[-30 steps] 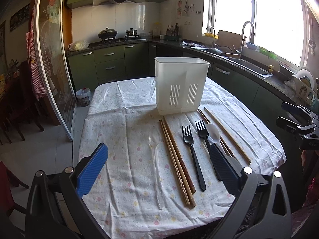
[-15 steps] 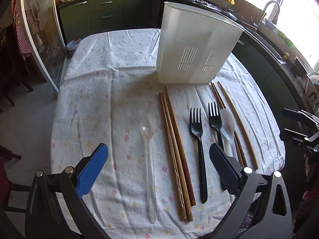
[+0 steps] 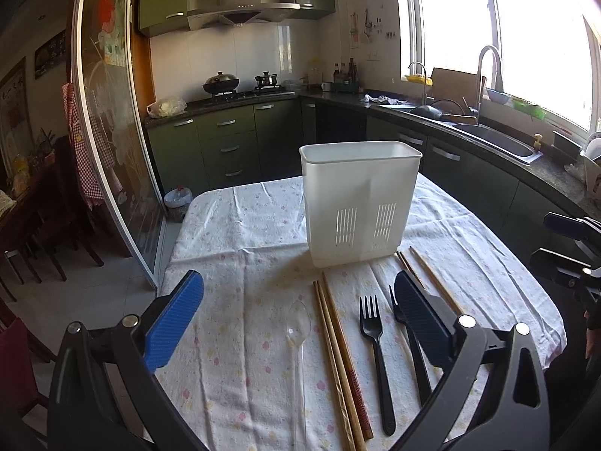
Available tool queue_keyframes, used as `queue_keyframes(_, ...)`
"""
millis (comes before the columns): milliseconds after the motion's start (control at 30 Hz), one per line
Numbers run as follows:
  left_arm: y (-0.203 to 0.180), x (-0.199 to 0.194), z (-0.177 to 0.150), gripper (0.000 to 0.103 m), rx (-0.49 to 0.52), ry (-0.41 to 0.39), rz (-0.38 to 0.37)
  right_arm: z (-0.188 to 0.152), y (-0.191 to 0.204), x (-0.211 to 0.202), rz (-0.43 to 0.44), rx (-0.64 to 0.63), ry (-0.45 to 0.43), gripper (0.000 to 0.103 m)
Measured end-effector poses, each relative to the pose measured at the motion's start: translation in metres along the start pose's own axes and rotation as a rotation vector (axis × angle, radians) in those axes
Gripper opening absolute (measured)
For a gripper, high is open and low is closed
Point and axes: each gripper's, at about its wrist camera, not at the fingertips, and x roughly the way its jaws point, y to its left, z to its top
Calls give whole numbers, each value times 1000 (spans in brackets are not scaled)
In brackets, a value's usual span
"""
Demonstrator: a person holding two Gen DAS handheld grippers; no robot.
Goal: Organize utensils
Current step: 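Lower the left gripper onto a black fork and close on it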
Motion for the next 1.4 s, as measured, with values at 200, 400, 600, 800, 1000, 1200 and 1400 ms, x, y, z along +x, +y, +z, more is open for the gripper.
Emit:
queue_keyframes(200, -4, -6, -3, 97, 24, -5, 3, 1, -2, -13, -35, -32, -15, 99)
queue_keyframes(400, -1, 16, -6, 97, 29, 121, -30, 0, -7, -14, -38, -30, 18, 99)
queue_keyframes(600, 5, 80, -19, 97, 38, 491, -106, -1, -8, -9, -39, -35, 54, 99)
queue_keyframes(800, 3, 117, -32, 92, 44, 648, -74, -3, -12, -4, -29, -28, 71, 99)
queue_keyframes(1000, -32, 124, -32, 63, 16, 735, -203, -6, -19, 4, -28, -14, 99, 99)
queue_keyframes(1200, -60, 144, -35, 51, 32, 774, -163, -8, -22, 0, -24, -14, 101, 99)
queue_keyframes(1400, -68, 140, -29, 46, 1, 784, -210, -9, -34, -6, -35, 6, 95, 99)
